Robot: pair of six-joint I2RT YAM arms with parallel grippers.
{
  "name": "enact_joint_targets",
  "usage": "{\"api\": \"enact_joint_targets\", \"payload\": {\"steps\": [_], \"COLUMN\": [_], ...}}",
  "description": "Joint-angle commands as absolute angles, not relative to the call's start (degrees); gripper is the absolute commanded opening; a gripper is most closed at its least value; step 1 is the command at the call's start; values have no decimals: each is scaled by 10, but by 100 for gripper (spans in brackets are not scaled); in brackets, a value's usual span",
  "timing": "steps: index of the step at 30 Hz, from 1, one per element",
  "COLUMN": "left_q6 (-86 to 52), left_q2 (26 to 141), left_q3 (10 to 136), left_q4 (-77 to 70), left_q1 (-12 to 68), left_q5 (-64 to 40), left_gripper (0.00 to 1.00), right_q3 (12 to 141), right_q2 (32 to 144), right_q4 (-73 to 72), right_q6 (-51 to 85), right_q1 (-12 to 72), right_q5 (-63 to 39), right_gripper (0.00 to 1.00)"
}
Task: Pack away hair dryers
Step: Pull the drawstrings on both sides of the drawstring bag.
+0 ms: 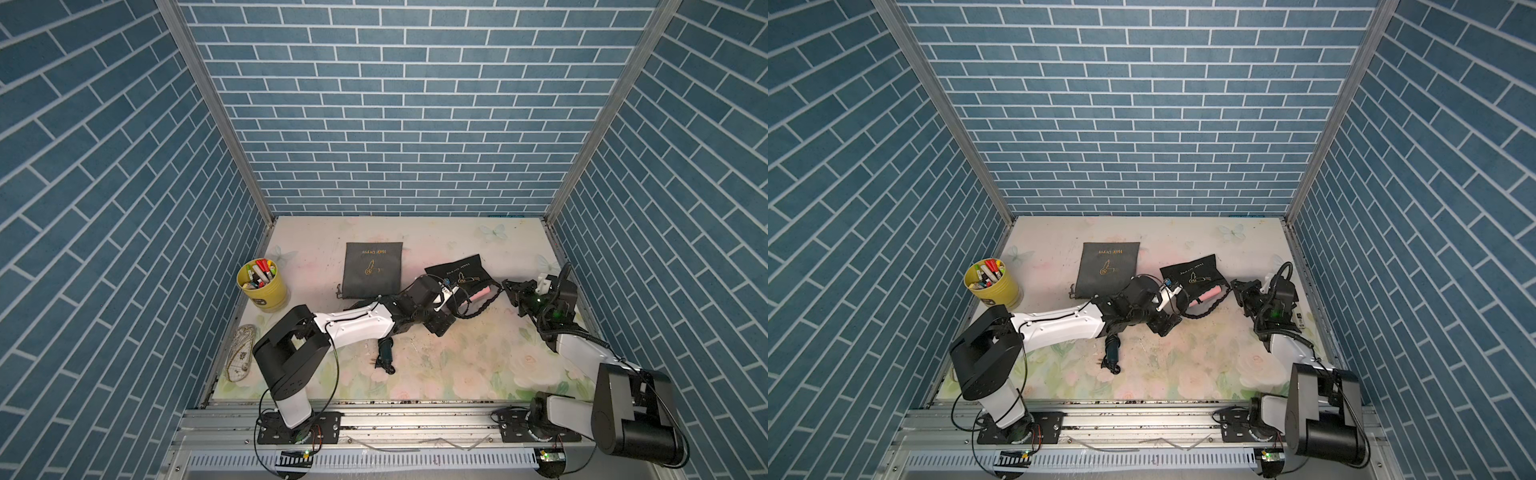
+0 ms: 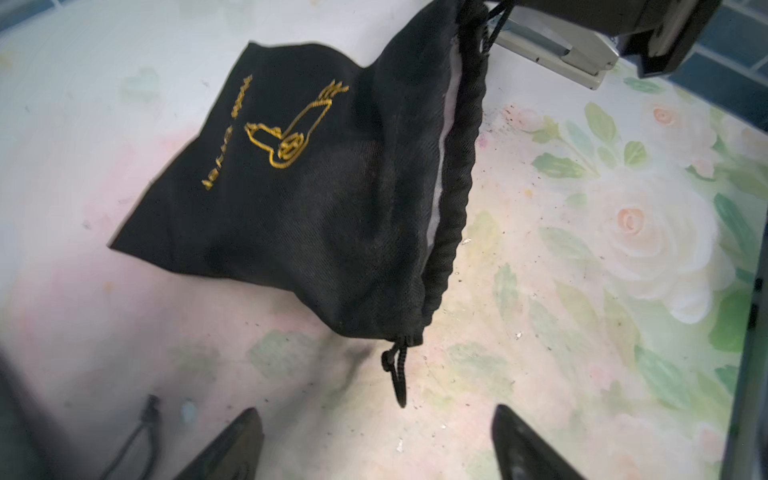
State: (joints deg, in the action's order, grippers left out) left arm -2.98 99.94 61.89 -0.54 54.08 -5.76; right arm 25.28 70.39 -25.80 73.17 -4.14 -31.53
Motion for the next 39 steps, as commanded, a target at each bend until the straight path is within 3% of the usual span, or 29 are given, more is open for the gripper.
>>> {"api": "enact_joint_targets", "payload": {"steps": [1, 24, 30, 38, 39], "left_q6": [-8, -21, -24, -20, -20], "left_q2": [1021, 1123, 1135, 1123, 1119], "left_q3": [617, 664, 671, 667, 665], "left_q4": [-3, -52, -54, -44, -43], "left_q1": [551, 551, 550, 550, 550], "left_q5": [-23, -67, -68, -54, -50], "left_gripper": [68, 50, 34, 0, 0], "right_q3": [277, 274, 276, 279, 280], "right_q2": [694, 694, 695, 696, 696], "right_q4": [-254, -258, -258, -259, -260], "right_q6": [726, 743, 745, 745, 745], "right_q1": [-38, -38, -38, -38, -38], "right_q5": [-314, -319, -318, -321, -321], "right_gripper": [0, 0, 0, 0, 0]}}
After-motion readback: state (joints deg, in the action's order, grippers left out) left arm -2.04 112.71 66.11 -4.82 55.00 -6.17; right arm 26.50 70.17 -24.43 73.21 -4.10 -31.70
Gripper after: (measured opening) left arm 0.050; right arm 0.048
